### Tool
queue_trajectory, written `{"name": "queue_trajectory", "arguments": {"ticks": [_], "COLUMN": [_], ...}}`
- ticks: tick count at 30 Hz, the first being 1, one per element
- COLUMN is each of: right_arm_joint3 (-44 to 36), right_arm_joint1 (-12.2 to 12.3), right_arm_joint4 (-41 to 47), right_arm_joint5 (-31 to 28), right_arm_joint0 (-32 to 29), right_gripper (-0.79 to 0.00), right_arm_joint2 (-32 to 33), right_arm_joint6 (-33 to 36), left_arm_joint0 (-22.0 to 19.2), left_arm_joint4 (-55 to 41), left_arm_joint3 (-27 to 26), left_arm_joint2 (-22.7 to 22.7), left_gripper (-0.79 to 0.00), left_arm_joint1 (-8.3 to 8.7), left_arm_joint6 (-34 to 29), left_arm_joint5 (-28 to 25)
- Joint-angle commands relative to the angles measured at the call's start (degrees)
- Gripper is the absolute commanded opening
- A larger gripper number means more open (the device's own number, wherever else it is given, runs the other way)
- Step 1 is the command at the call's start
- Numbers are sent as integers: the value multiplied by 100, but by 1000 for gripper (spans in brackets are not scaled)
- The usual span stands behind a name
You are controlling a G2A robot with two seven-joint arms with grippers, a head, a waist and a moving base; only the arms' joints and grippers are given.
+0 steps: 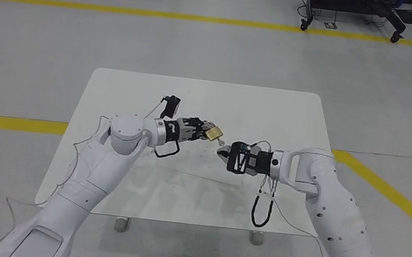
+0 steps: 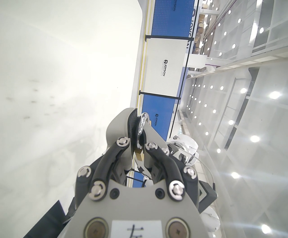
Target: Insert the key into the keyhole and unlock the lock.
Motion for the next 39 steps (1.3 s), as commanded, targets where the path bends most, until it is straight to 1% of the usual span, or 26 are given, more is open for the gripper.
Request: {"name": "queue_trajectory", "arguments": {"ticks": [1, 8, 15, 24, 31, 37, 39], "right_arm_joint3": [48, 162, 174, 65, 139, 57, -80], "right_arm_joint1": [23, 88, 130, 209, 258, 281, 304], "right_arm_joint4": [63, 224, 272, 250, 222, 173, 15], "right_arm_joint5": [0, 0, 37, 25, 215, 368, 443], "right_arm_joint0": [56, 207, 259, 90, 22, -10, -114], "right_gripper": [-785, -785, -785, -785, -785, -785, -597], "right_arm_joint2": [-53, -186, -216, -141, -40, -58, 5], "right_arm_joint6": [42, 119, 106, -20, -145, -285, -424], "left_arm_joint0": [27, 95, 96, 97, 114, 128, 140], "left_arm_joint4": [82, 267, 342, 148, 243, 132, -81], "left_arm_joint3": [-64, -241, -300, -262, -350, -341, -291], "left_arm_joint2": [0, 14, 50, -28, 18, -33, -110], "left_gripper": [-785, -785, -785, -785, -785, -785, -785], "left_arm_joint1": [13, 42, 47, 44, 54, 55, 44], "left_arm_joint6": [-35, -106, -146, -108, -219, -160, 0], "left_arm_joint5": [-29, -3, 61, 109, 55, 110, 241]}}
